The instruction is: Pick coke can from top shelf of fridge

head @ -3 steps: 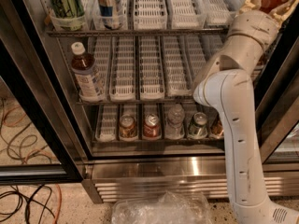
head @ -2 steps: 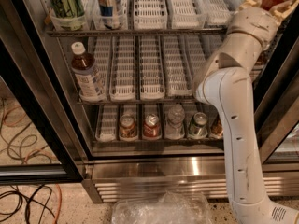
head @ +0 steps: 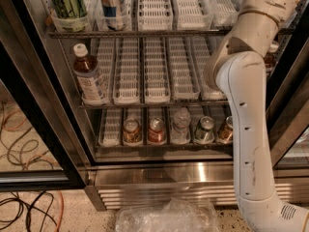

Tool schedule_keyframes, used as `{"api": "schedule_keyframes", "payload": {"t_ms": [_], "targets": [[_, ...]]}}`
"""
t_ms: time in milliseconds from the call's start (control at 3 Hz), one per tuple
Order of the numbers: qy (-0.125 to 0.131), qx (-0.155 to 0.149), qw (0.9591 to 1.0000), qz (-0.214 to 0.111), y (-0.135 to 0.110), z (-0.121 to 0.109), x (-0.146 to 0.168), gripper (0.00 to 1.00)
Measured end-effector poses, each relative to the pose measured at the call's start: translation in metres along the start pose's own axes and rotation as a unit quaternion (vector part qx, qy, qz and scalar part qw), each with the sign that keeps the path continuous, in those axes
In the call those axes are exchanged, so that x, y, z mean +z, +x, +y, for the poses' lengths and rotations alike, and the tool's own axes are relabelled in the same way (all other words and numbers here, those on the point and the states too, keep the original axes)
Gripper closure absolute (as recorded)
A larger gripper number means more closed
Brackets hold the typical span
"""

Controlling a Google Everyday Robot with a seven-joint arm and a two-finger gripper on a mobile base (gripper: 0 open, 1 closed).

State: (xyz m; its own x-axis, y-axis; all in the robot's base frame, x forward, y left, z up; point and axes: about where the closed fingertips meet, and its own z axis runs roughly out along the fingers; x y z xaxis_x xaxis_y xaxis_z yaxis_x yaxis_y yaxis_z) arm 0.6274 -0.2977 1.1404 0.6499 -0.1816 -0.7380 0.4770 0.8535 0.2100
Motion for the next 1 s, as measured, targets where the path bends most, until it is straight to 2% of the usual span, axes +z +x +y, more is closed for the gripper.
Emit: {"api": "schedule_keyframes", "payload": {"t_ms": [333, 1000], "targets": [[0.0, 0.0, 1.0, 0.0, 0.0, 0.0, 0.0, 1.0], [-0.035, -0.002, 0.9994, -0.004, -0.008, -0.003, -0.022, 1.0]]}}
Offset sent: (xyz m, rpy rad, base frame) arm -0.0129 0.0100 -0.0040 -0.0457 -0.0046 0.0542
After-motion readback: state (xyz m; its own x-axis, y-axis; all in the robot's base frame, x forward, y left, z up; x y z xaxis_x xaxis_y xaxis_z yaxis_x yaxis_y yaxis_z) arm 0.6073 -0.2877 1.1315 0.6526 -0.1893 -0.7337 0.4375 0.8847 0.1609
